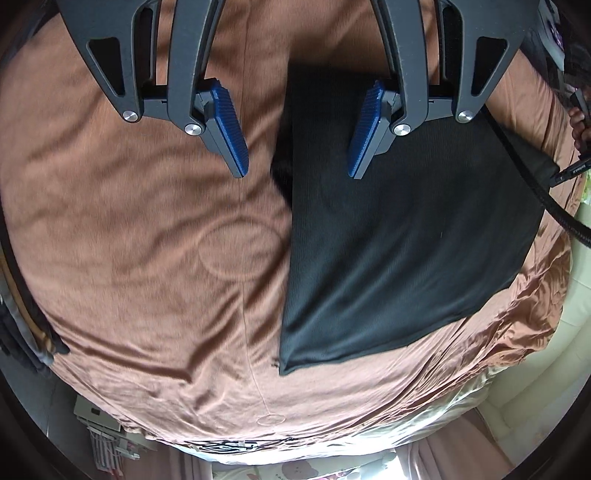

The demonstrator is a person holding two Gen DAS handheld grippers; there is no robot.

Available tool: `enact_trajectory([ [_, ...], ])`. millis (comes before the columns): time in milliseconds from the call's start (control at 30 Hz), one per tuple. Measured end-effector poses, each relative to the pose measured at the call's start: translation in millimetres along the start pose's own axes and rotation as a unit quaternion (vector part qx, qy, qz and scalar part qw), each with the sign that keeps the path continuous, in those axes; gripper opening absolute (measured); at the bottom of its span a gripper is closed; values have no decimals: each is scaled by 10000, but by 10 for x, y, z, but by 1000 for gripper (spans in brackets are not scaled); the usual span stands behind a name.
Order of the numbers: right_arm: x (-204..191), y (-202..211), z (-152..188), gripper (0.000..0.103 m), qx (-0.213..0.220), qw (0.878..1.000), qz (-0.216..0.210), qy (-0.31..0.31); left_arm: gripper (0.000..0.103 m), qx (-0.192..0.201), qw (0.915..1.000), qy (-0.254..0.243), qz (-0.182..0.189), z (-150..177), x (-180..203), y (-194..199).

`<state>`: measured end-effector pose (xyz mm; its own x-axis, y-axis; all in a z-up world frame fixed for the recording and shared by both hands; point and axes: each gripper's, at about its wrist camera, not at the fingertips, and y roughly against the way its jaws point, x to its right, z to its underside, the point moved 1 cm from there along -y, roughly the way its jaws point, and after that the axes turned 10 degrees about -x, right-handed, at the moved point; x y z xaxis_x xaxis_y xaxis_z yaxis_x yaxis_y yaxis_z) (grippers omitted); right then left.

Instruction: Fold small clothes

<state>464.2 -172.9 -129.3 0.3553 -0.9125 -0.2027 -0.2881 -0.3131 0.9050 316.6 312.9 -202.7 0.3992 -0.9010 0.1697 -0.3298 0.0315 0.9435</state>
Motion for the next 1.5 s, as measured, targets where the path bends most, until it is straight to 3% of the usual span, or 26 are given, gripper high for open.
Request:
enact_trajectory([
  [67,14,0,101,46,-58,10000,-60,-54,42,7,10000,-31,-21,71,4,22],
  [500,214,114,390,46,-37,9955,-680,-664,42,22,9988,250,427,208,-43,65],
  [667,287,50,402,36,-82,9853,-1325,-1073,41,-16,9965,439,711,154,-27,26],
  [800,327,-57,354,35,-89,9815,-1434,-1262,41,-36,9952,543,810,139,-2,-15],
  [833,335,-77,341,28,-68,9810,-1433,-1303,41,-23,9947,580,843,135,2,-24],
  [933,377,-112,325,9,0,9781,-1488,-1456,32,-16,9944,631,845,136,30,-27],
  [1000,403,-104,350,8,55,9751,-1586,-1546,20,1,9947,641,809,146,21,-12],
  [1100,384,-54,397,8,180,9755,-1555,-1549,10,-12,9890,892,1183,179,-73,0],
  [1500,182,268,622,5,463,9816,-1349,-1273,6,364,9863,877,1349,362,-180,300],
])
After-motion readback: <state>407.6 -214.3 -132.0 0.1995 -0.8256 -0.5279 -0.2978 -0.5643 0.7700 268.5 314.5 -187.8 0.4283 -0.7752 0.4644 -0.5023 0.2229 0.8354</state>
